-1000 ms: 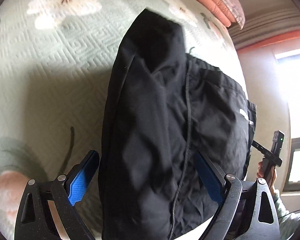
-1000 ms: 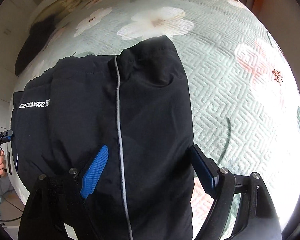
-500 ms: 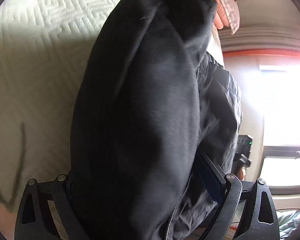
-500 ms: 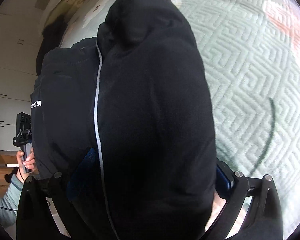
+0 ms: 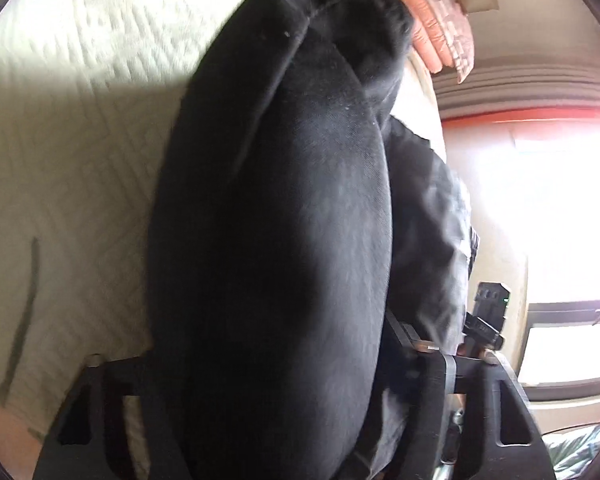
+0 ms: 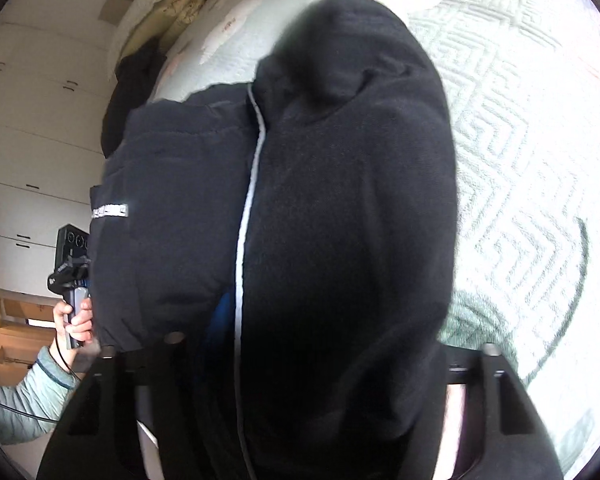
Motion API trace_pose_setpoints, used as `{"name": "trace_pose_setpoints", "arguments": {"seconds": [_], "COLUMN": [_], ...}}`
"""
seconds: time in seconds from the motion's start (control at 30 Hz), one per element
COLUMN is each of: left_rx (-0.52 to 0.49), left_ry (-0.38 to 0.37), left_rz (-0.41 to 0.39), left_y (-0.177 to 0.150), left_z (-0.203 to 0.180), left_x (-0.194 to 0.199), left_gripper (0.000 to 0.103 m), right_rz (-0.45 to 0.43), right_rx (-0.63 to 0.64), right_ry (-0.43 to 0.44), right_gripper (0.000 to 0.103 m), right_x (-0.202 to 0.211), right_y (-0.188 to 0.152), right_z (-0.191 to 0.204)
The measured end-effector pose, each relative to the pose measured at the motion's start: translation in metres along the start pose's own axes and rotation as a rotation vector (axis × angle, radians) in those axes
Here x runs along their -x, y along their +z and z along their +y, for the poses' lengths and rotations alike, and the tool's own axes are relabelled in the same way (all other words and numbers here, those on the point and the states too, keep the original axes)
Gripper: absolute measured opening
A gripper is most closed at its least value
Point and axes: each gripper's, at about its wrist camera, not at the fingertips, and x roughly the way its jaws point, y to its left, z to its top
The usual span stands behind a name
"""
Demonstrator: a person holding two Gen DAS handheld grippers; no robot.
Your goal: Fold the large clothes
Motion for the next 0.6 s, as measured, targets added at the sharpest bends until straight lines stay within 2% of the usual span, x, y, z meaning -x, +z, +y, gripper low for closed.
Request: {"name": "trace_pose_setpoints", "arguments": {"seconds": [0.1,0.23,0.37,0.6], "left_rx": [-0.017,-0.023,-0.045,-0.058], "left_ry": [0.006,-0.063,-0.097,-0.115], "left_rz": [-0.060,-0.123,-0.154,-0.221], "left_y": [-0.016,-0.033,-0.050,-0.093], "left_z": [-0.018,-0.044,-0.071,-0.098], "left_x": [0.015,0.037,0.058,0.117], "left_gripper": [0.042,0.040,0.040,0.040], "right_rz": [-0.025,-0.062,-0.067,-0.065], "right_rx": [0.030,0.050,0.110,0.173], "right_ry": [-0.013,0.021,0.017,0.031], "right_gripper": [0.044,0.038,0.036,0.036], "right_x": [0.010,0.027,0.040,0.058], "right_y": [-0.004,-0.009,-0.016,-0.037], "right_z": [0.016,0.041,0.077,0.144]}}
